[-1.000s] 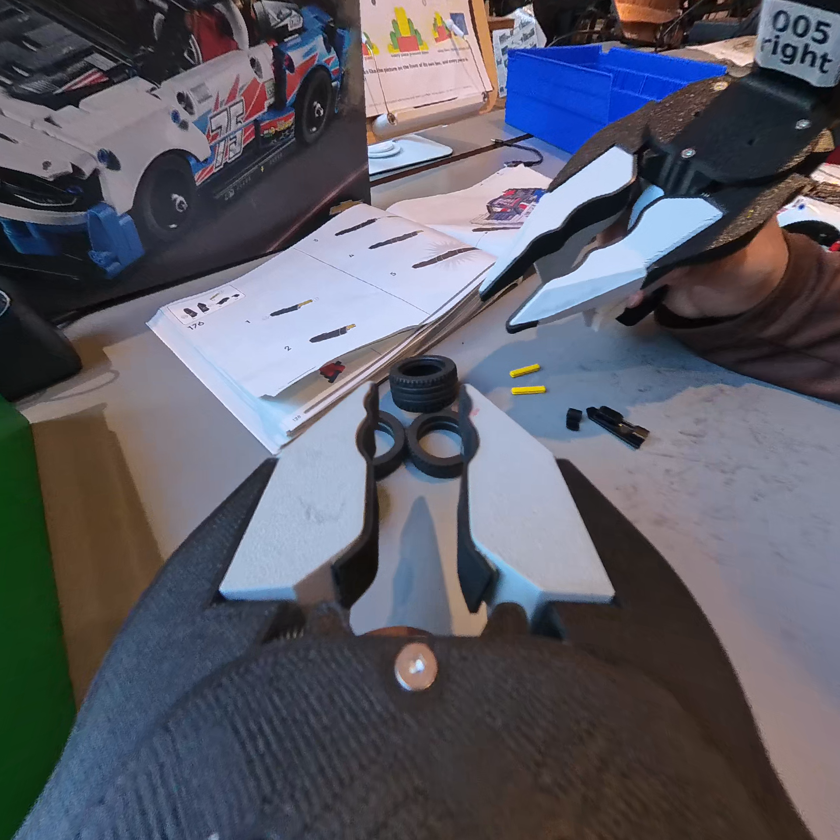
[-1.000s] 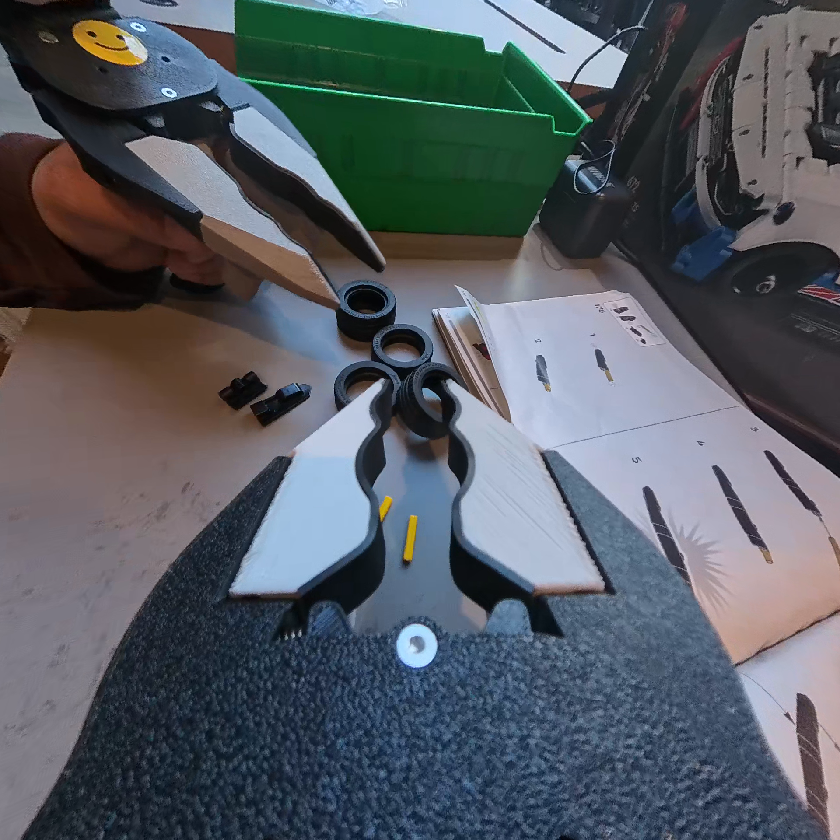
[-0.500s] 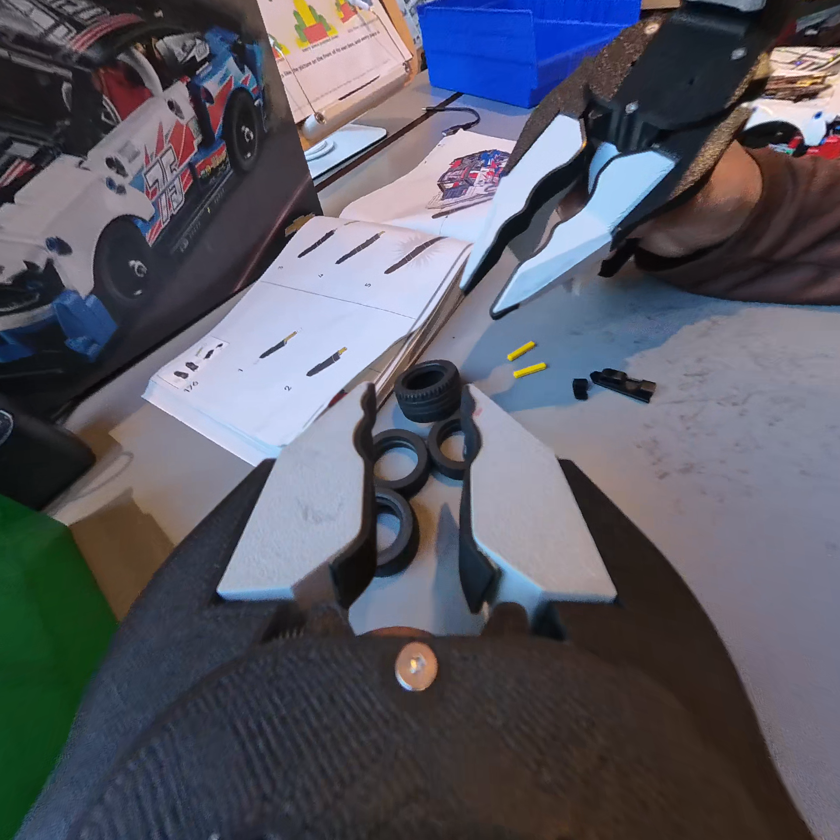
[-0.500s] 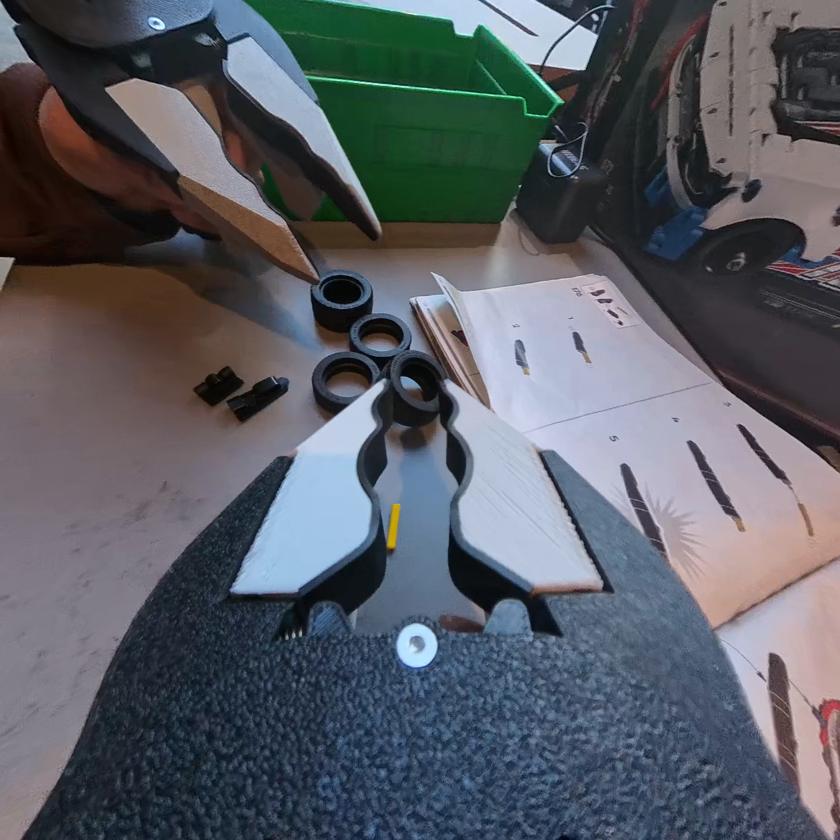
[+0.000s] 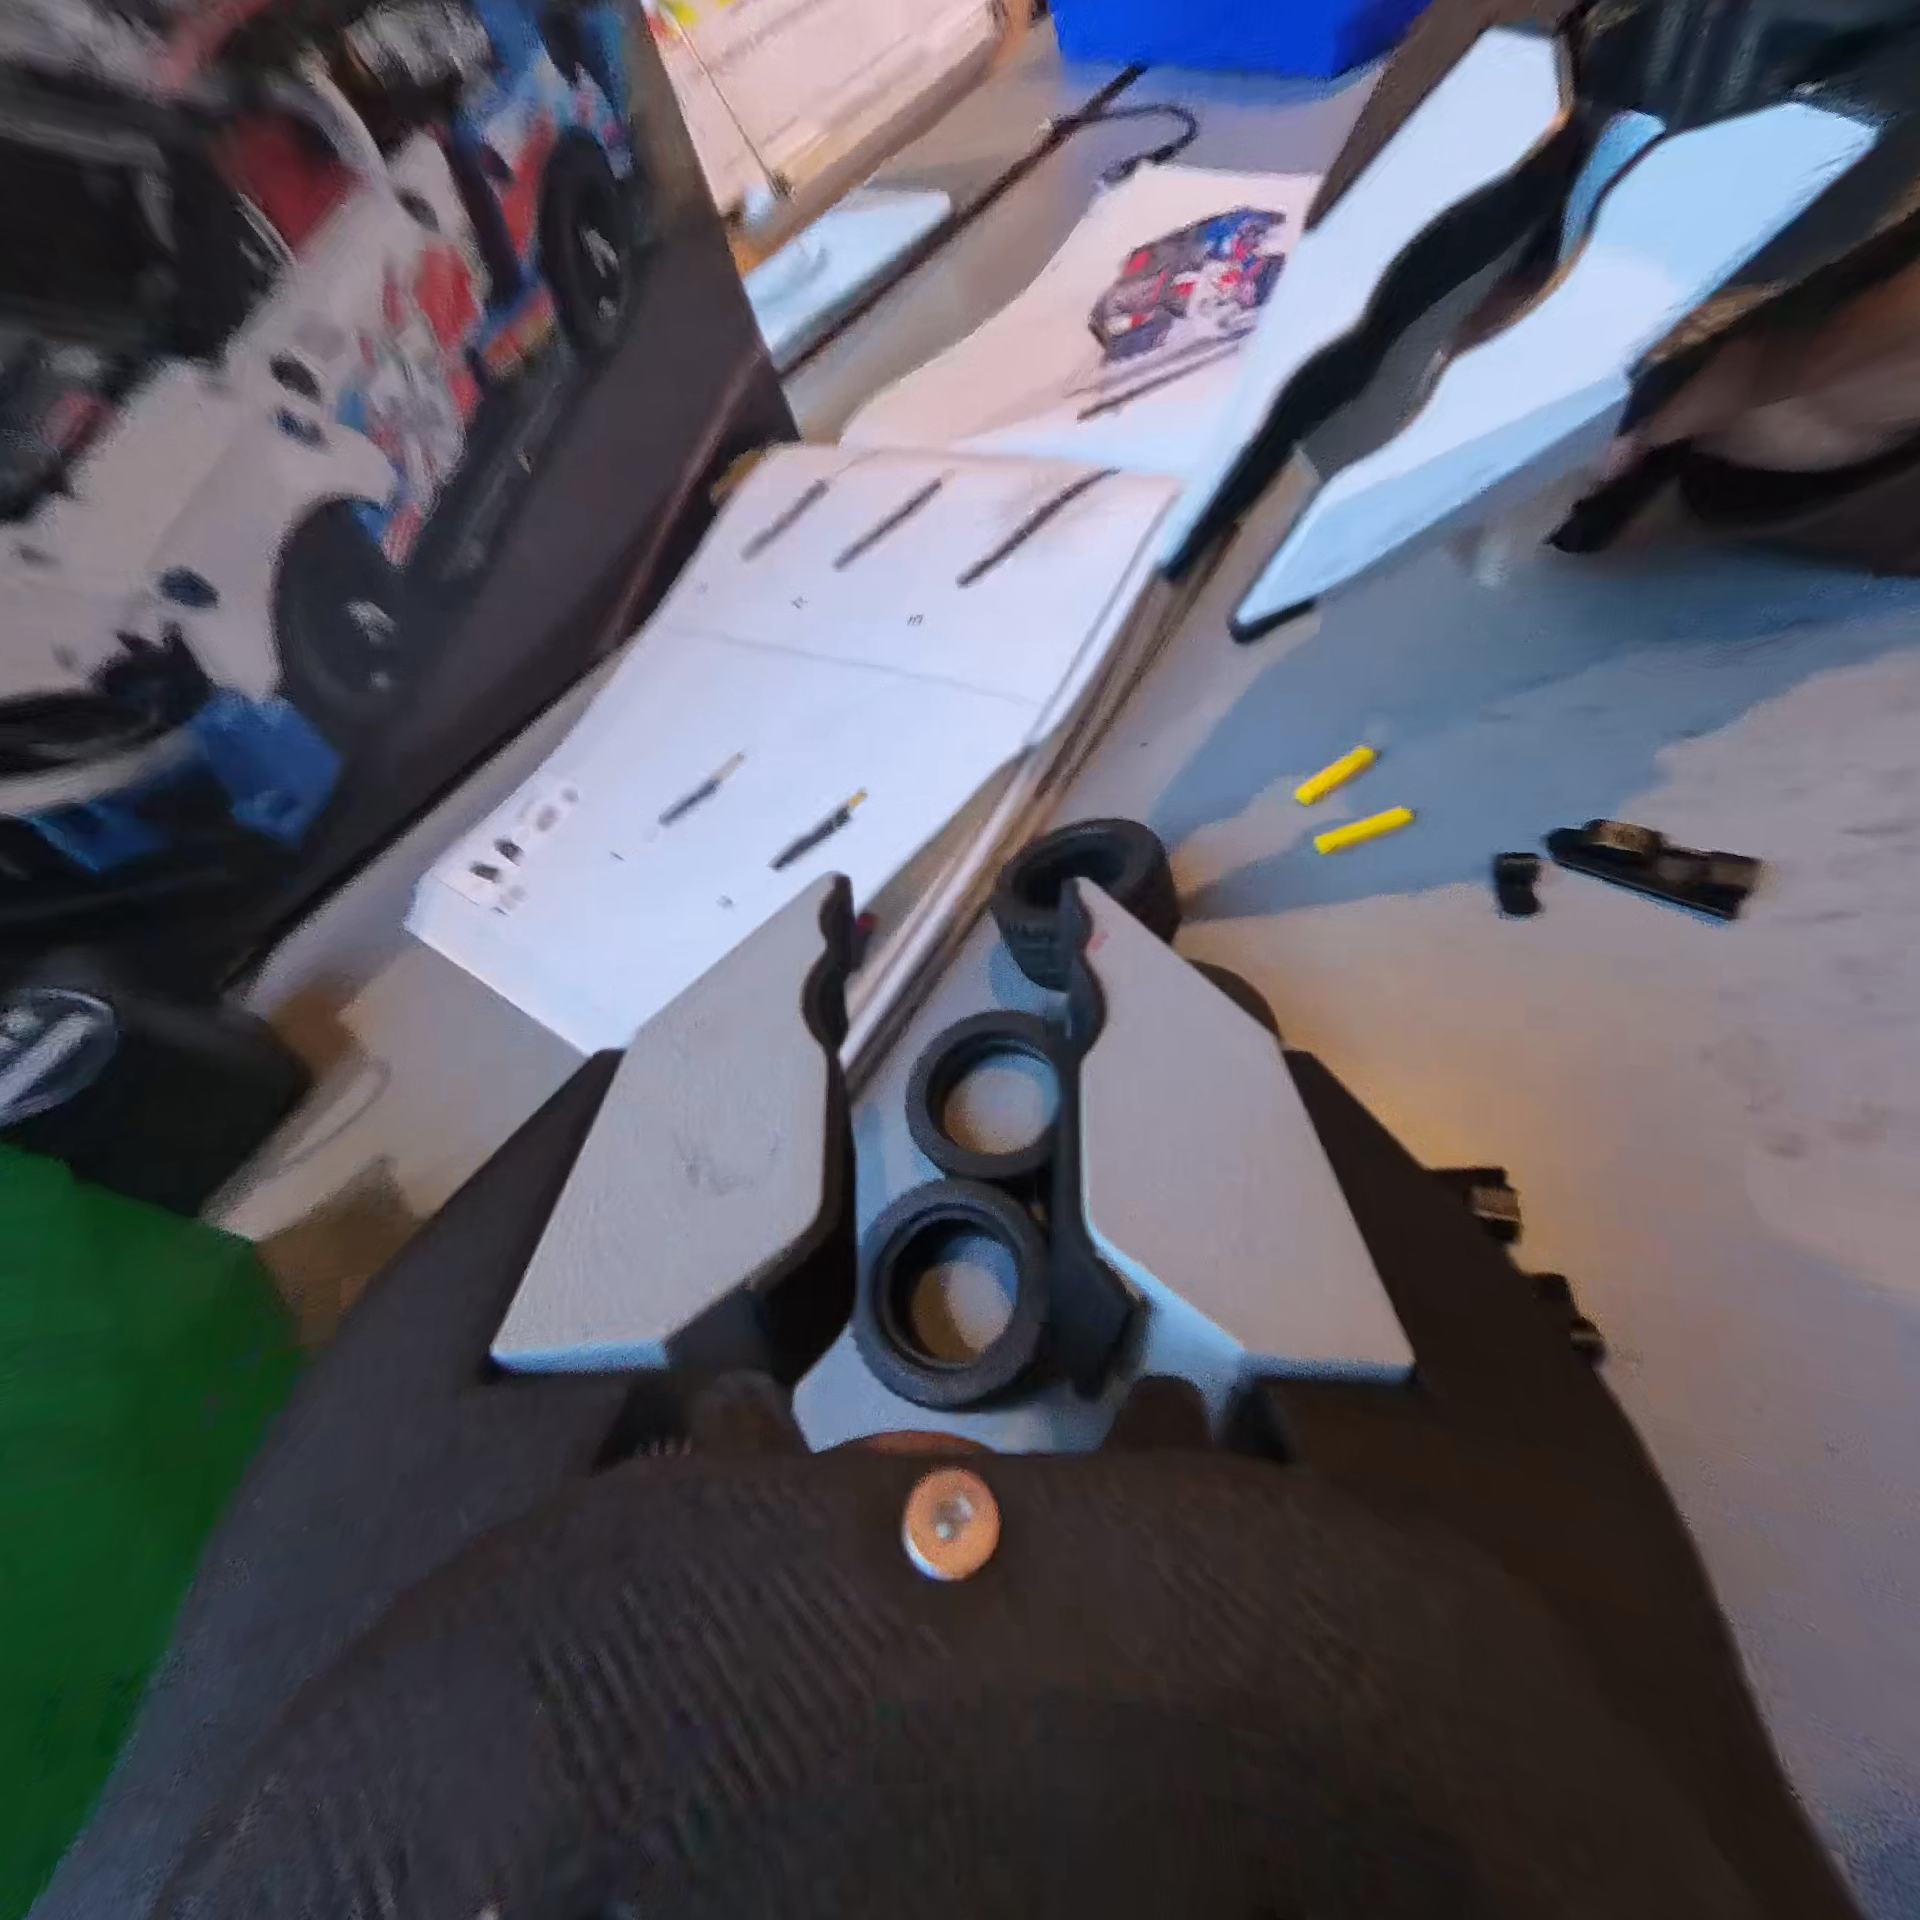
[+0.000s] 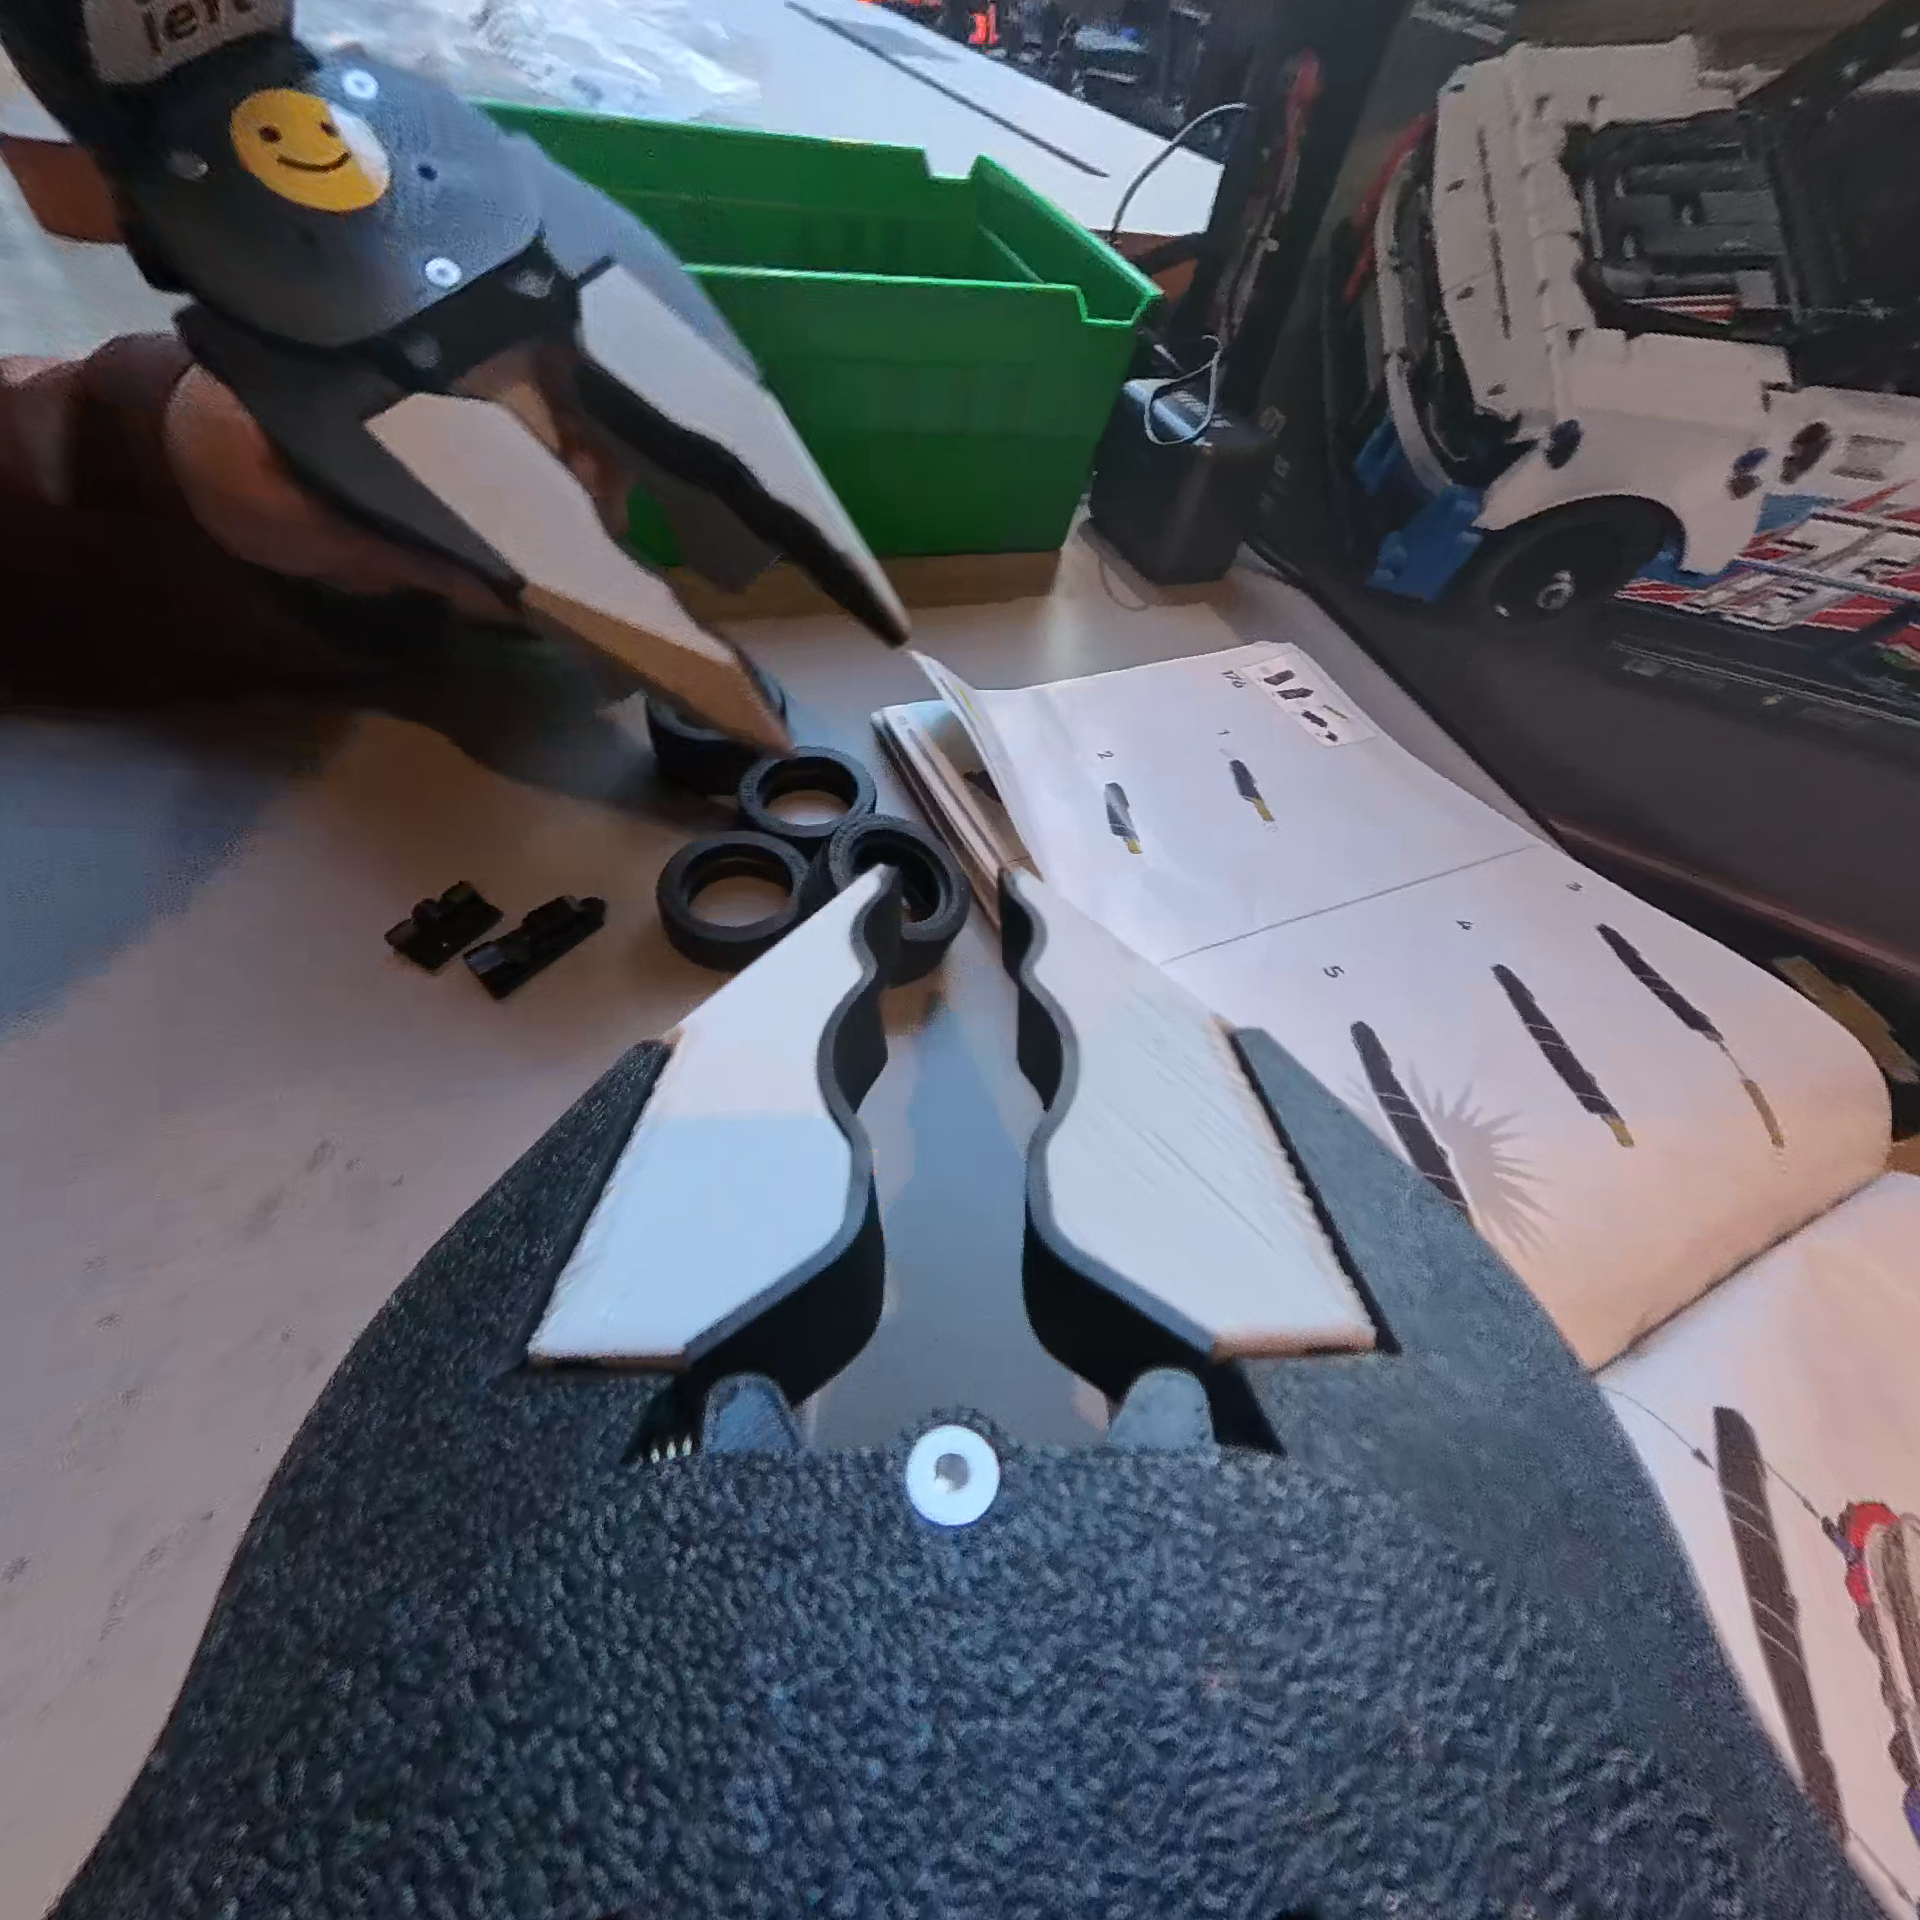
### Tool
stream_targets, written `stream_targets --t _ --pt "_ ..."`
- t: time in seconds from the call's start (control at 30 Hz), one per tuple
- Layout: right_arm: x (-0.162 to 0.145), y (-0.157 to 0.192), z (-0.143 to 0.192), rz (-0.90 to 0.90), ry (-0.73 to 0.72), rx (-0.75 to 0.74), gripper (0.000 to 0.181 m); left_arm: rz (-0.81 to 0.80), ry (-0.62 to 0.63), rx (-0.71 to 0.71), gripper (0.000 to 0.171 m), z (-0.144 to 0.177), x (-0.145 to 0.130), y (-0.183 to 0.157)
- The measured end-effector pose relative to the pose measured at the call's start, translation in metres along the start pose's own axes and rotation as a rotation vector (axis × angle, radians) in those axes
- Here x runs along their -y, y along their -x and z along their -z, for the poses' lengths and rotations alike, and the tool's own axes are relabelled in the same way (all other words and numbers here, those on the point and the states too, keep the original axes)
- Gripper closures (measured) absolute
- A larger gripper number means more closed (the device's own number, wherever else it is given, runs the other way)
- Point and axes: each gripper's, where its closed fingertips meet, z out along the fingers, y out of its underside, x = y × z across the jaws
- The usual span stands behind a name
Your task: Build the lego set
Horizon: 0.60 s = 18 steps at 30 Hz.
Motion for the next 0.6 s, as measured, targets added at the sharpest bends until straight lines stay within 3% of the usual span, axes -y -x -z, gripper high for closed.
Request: stream_targets --t 0.17,0.27,0.43,0.6 --pt "-0.004 -0.007 0.000 -0.091 0.005 0.015 0.152 0.076 -0.050 -0.087 0.133 0.010 0.002 -0.010" --pt "-0.012 0.001 -0.001 -0.156 0.044 0.106 0.150 0.072 -0.046 -0.156 0.134 0.017 0.005 -0.017" --pt "-0.015 0.024 0.003 -0.130 0.064 0.246 0.156 -0.045 -0.080 -0.495 0.142 0.044 0.005 -0.074" --pt "-0.020 0.055 0.003 -0.030 0.113 0.355 0.162 -0.142 0.098 -0.495 0.140 0.032 -0.028 -0.088"
